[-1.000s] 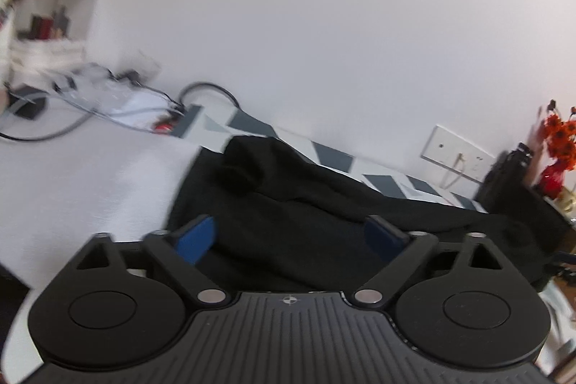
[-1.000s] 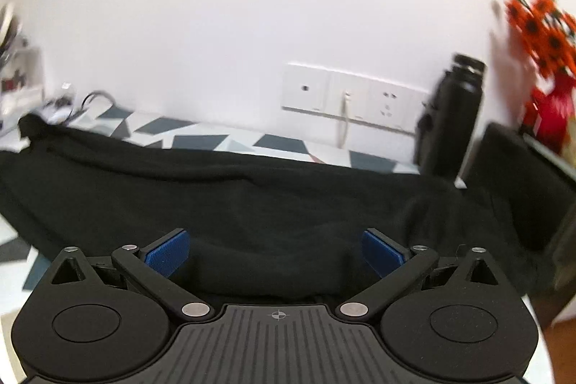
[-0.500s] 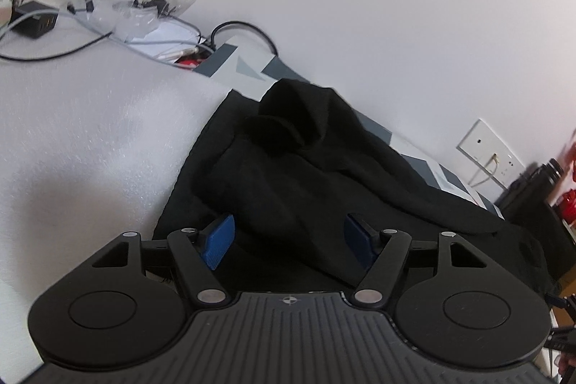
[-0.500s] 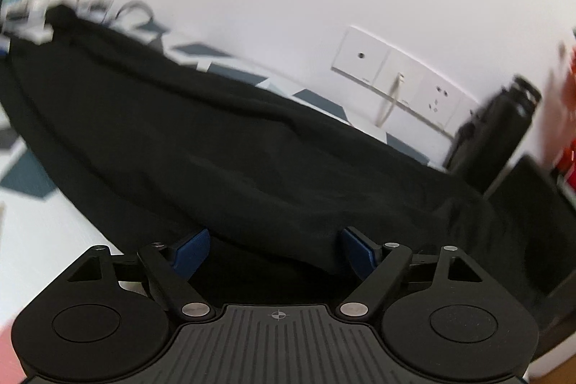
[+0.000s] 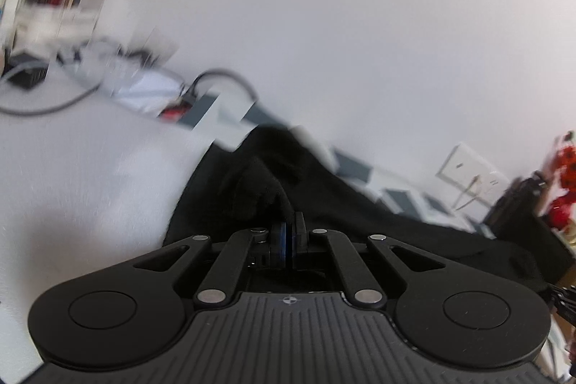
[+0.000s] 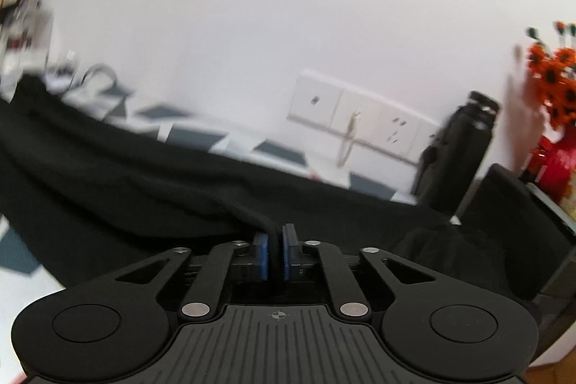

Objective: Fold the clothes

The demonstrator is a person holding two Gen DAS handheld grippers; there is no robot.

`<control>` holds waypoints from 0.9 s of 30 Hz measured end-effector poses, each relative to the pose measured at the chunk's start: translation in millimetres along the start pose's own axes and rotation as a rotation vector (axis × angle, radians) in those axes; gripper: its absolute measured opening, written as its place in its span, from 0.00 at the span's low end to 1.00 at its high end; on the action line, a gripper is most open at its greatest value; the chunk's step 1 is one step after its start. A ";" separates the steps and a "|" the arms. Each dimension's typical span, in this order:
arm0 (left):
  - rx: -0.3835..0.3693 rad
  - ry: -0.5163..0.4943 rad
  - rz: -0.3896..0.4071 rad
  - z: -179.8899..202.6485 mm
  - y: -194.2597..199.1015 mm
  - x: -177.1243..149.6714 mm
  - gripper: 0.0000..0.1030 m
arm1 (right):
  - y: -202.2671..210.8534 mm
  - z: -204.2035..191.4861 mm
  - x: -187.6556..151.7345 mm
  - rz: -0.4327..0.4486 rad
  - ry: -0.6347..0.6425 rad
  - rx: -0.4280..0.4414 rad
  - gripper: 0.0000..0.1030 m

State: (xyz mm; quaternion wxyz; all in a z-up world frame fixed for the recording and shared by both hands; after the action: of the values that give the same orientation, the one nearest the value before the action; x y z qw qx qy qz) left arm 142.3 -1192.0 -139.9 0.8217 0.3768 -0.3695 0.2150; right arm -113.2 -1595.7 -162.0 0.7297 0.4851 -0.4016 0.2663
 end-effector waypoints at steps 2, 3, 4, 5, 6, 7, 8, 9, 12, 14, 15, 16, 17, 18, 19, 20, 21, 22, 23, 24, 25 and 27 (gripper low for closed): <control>-0.025 0.002 0.031 9.1 17.6 3.5 0.03 | 9.5 11.0 5.7 0.033 -0.052 0.011 0.05; -0.040 0.018 0.036 10.8 22.9 4.0 0.03 | 8.9 15.3 6.5 0.034 -0.067 0.017 0.05; -0.057 0.040 0.022 10.2 22.7 2.6 0.03 | 7.8 19.5 7.1 0.034 -0.080 0.022 0.05; -0.073 0.062 0.005 9.3 21.5 0.8 0.04 | 2.6 21.1 4.6 0.020 -0.085 0.026 0.05; -0.061 0.064 -0.012 4.6 14.9 -2.3 0.05 | -3.1 22.2 2.1 0.004 -0.086 0.027 0.05; -0.042 0.062 -0.029 -1.0 7.2 -5.7 0.09 | -10.4 21.9 -1.2 -0.015 -0.088 0.029 0.05; -0.023 0.060 -0.046 -6.5 -0.5 -9.1 0.13 | -17.9 21.4 -4.7 -0.036 -0.090 0.031 0.05; -0.004 0.058 -0.064 -12.0 -8.0 -12.5 0.16 | -22.0 20.4 -7.6 -0.046 -0.095 0.029 0.05; 0.036 0.051 -0.027 -23.7 -11.4 -10.4 0.32 | -30.0 17.7 -15.3 -0.064 -0.110 0.021 0.05; 0.050 0.041 0.011 -27.1 -2.7 -5.0 0.42 | -27.8 20.4 -18.4 -0.066 -0.125 0.027 0.05; 0.053 0.030 0.027 -28.1 1.5 -1.9 0.42 | -26.6 22.4 -19.7 -0.067 -0.132 0.030 0.06; 0.054 0.016 0.029 -28.3 2.7 -0.9 0.44 | -26.8 24.3 -20.7 -0.071 -0.139 0.033 0.06; 0.055 0.001 0.027 -28.4 3.4 -0.4 0.49 | -27.2 26.3 -21.6 -0.074 -0.147 0.036 0.06; 0.055 -0.014 0.026 -28.5 4.1 0.1 0.51 | -28.4 28.2 -22.5 -0.078 -0.155 0.039 0.06; 0.056 -0.029 0.024 -28.5 4.7 0.7 0.52 | -29.9 28.7 -23.3 -0.081 -0.158 0.039 0.07; 0.043 -0.039 0.017 -27.2 2.3 0.0 0.53 | -31.4 28.9 -24.0 -0.084 -0.161 0.039 0.07; 0.018 -0.045 0.006 -24.8 -0.4 -2.0 0.55 | -32.9 28.7 -24.5 -0.087 -0.162 0.039 0.07; -0.014 -0.059 -0.015 -21.8 -4.7 -5.6 0.58 | -34.4 28.3 -24.9 -0.089 -0.162 0.038 0.07; -0.047 -0.075 -0.037 -18.8 -9.1 -9.5 0.60 | -35.9 27.9 -25.3 -0.091 -0.163 0.038 0.07; -0.043 -0.094 -0.051 -17.8 -13.5 -12.2 0.60 | -37.4 27.6 -25.7 -0.093 -0.164 0.037 0.07; 0.000 -0.109 -0.056 -20.1 -18.4 -13.6 0.60 | -38.8 27.2 -26.1 -0.096 -0.164 0.037 0.06; 0.043 -0.112 -0.060 -27.0 -28.3 -11.0 0.39 | -41.8 26.6 -24.4 -0.098 -0.158 0.037 0.06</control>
State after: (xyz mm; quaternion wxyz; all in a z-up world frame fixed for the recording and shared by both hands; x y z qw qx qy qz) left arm 165.2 -1189.4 -173.3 0.7975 0.4168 -0.3989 0.1766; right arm -102.4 -1636.4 -197.8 0.6989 0.5371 -0.4286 0.1985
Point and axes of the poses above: each gripper's, at about its wrist camera, not at the fingertips, and y roughly against the way its jaws point, z to its right, x to its top, the point moved 10 cm from there along -y, roughly the way its jaws point, and after that the axes turned 6 degrees about -z, right-handed, at the moved point
